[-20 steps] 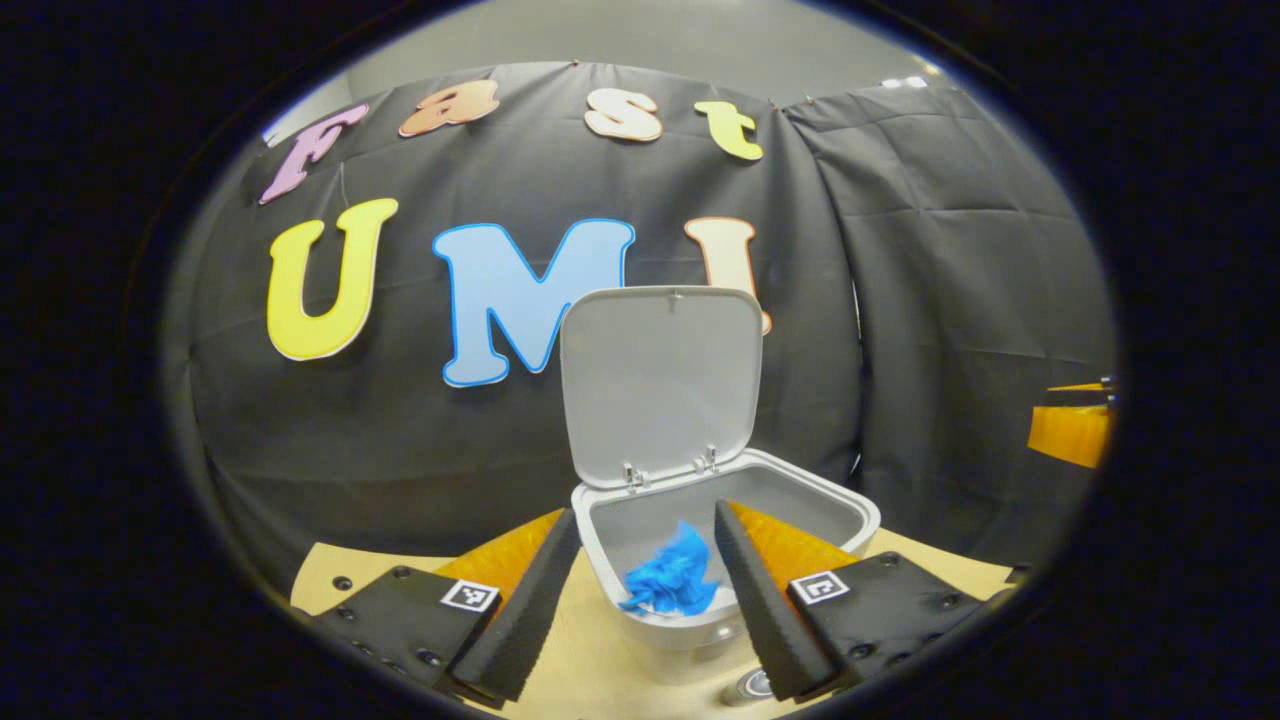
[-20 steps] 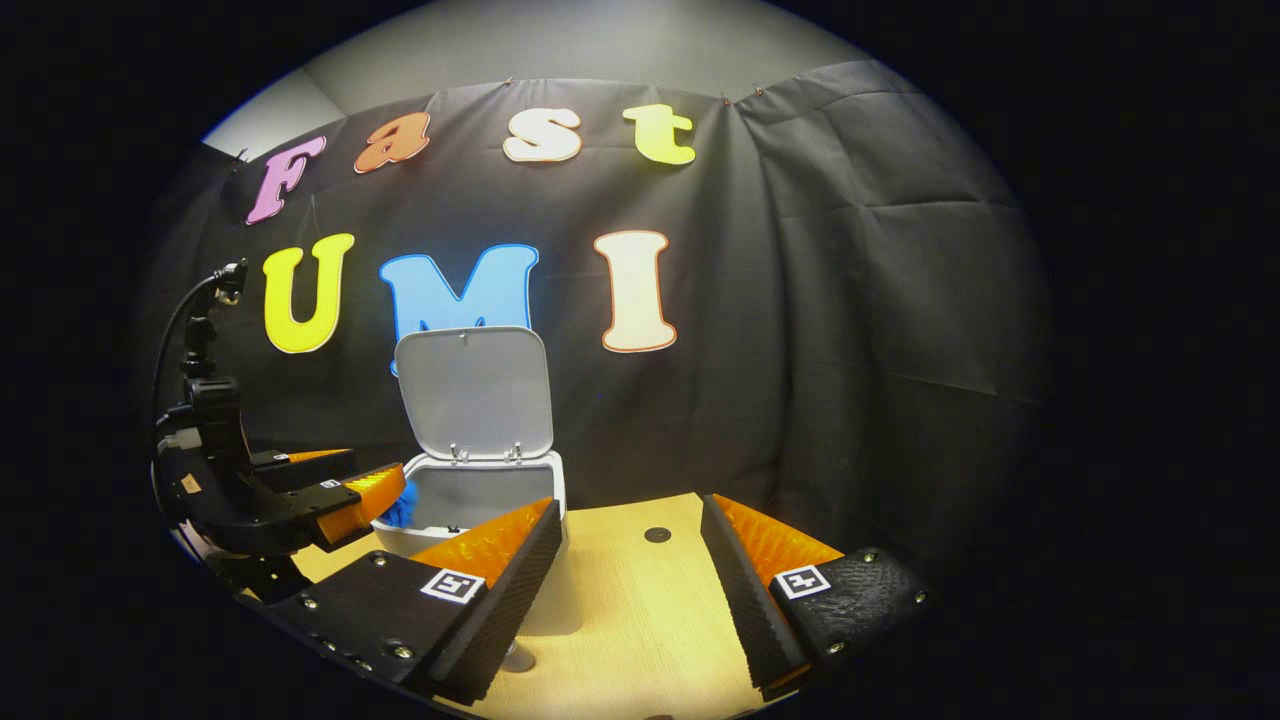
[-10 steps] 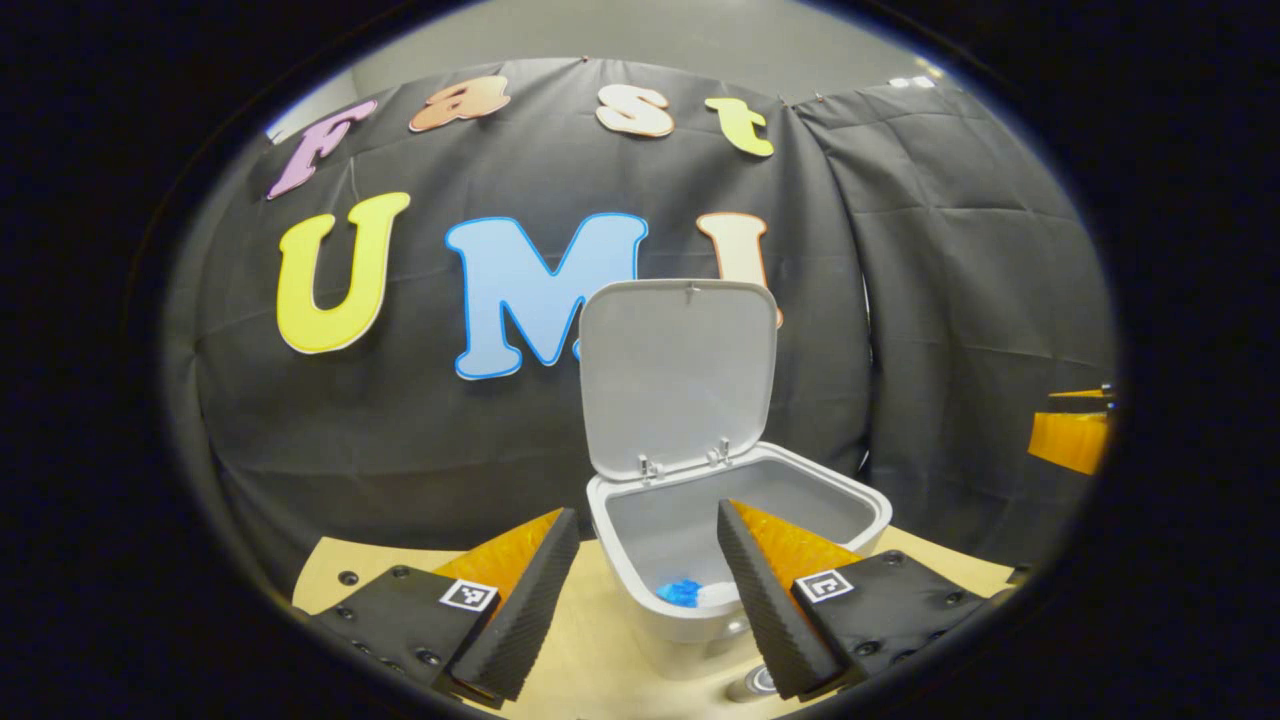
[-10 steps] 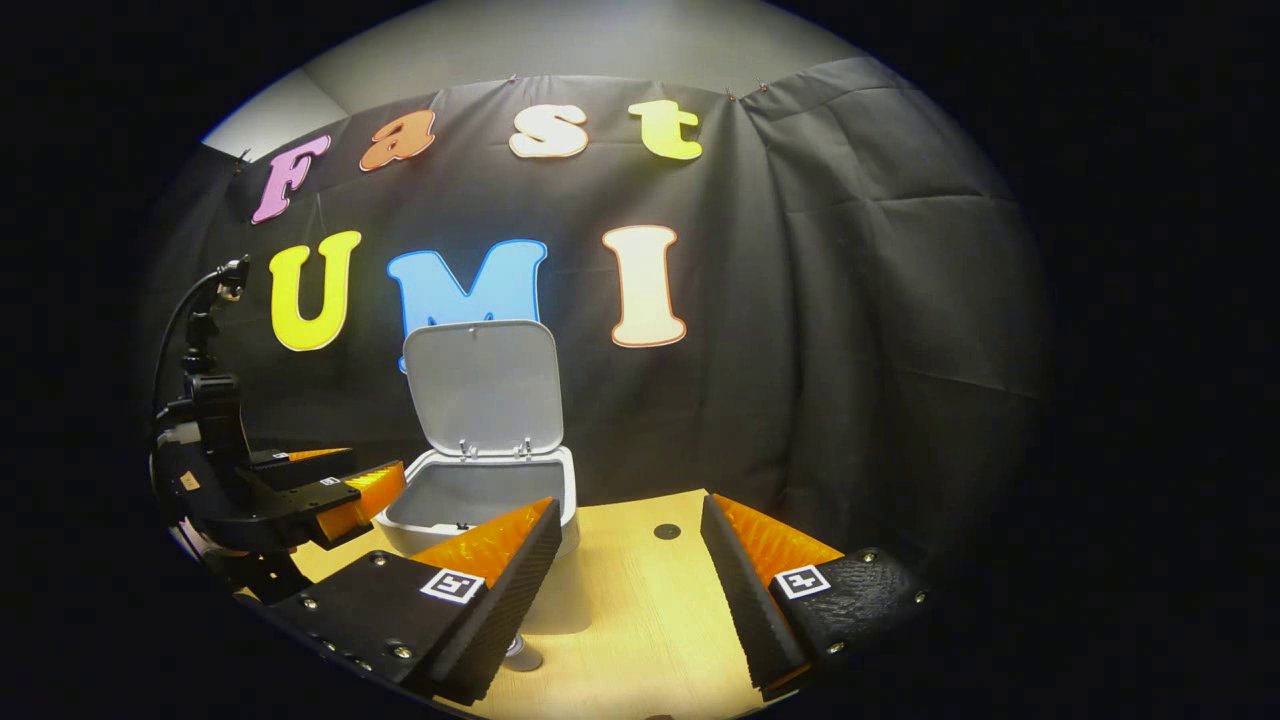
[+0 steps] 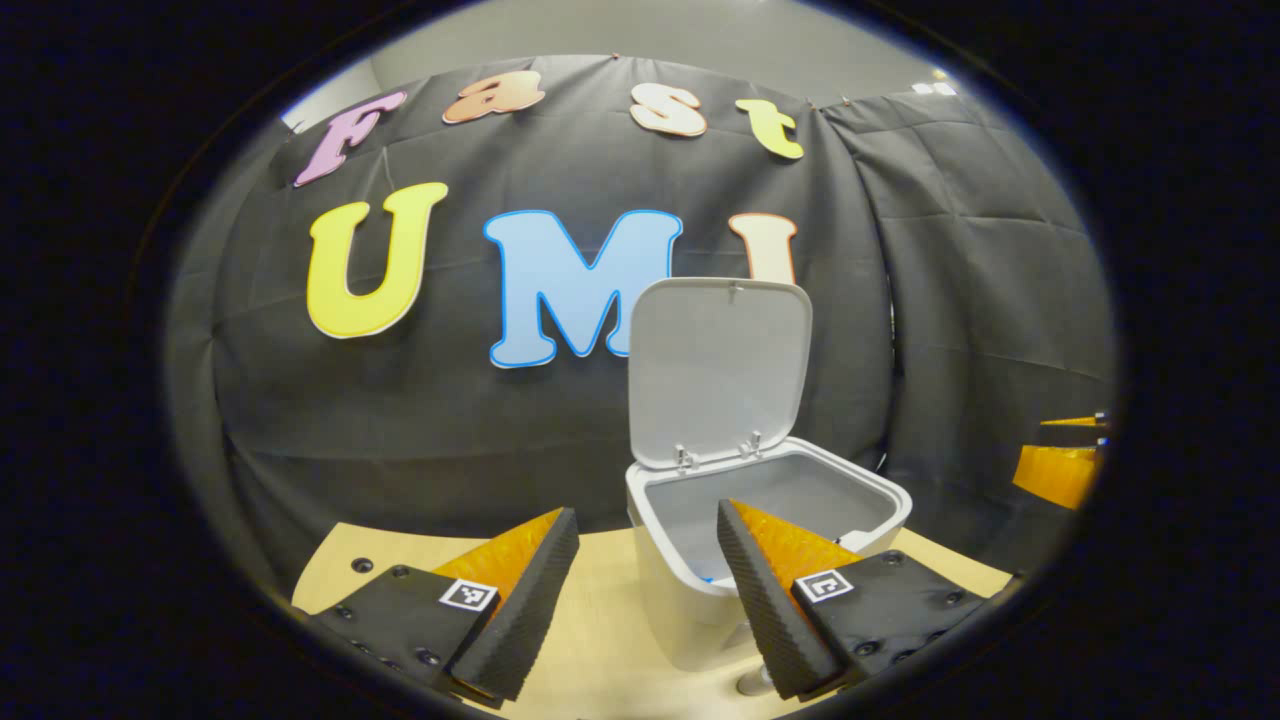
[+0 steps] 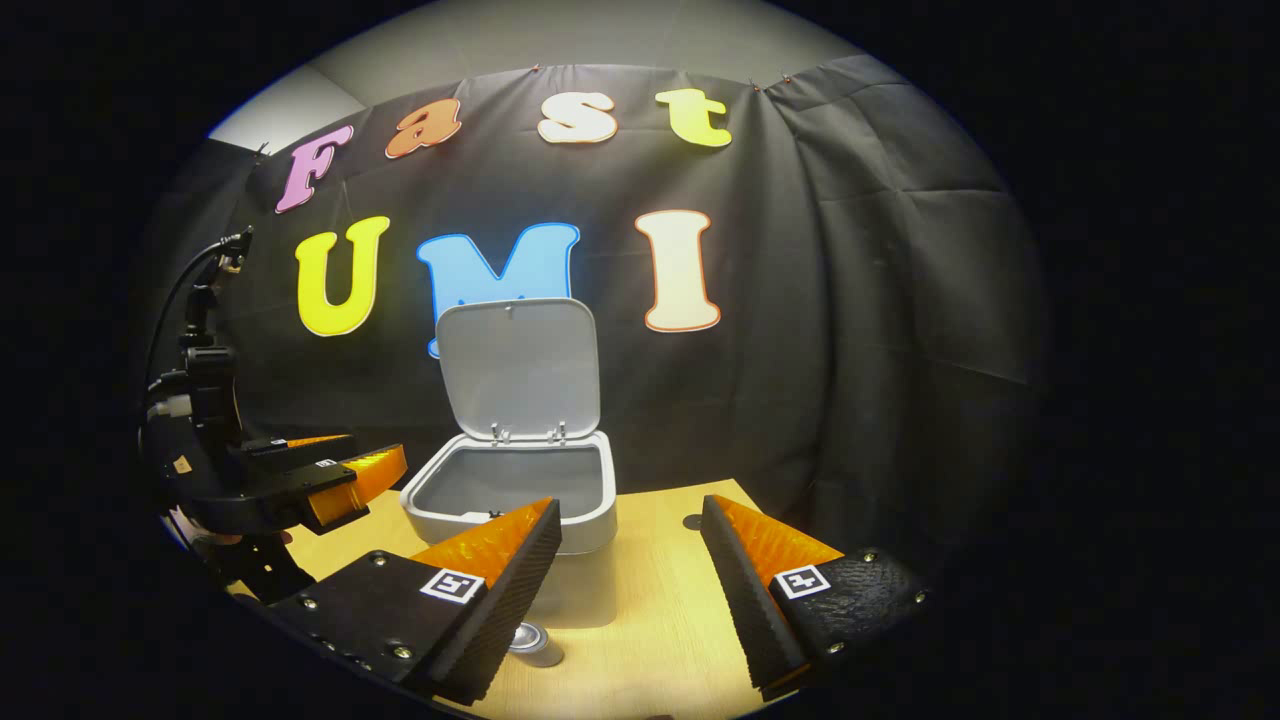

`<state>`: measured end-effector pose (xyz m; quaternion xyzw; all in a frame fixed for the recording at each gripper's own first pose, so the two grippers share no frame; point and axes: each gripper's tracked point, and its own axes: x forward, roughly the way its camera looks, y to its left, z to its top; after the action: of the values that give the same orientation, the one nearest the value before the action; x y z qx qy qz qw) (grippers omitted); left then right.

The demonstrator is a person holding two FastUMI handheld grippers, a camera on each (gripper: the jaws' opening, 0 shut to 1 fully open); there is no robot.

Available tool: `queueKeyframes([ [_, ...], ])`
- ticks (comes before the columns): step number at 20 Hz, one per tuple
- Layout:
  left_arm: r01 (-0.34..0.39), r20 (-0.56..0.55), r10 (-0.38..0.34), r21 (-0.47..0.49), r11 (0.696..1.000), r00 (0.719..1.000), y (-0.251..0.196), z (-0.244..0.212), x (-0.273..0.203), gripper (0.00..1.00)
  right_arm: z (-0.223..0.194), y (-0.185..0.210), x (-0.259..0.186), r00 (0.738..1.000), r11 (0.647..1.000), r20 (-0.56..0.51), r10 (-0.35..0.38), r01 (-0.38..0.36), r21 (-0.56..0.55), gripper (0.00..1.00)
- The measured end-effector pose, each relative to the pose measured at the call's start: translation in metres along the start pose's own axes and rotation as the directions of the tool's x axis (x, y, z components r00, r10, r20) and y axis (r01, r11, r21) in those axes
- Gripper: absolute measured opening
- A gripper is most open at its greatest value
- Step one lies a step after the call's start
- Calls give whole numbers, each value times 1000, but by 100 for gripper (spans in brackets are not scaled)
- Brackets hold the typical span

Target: Press the lid of the desktop garbage bin to open it, pick up the crumpled paper on the desktop and throw it into the bin, then pick up the pop can on the desktop and drop it into the bin, and finally close the garbage bin lid.

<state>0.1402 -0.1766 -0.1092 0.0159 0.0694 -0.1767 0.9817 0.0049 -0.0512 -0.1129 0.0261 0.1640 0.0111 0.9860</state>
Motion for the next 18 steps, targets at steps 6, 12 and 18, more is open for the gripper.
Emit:
queueKeyframes([
  [6,-69,-6,69,-18,997,998,32,-2,-17,97,-29,27,15,995,997,-58,77,-78,-26,90],
  [12,-148,-11,147,-29,989,989,70,-3,-38,97,-60,56,28,980,986,-130,154,-160,-38,90],
  [18,-211,-33,209,-67,975,977,96,-12,-60,97,-93,78,41,957,977,-203,207,-214,-9,91],
])
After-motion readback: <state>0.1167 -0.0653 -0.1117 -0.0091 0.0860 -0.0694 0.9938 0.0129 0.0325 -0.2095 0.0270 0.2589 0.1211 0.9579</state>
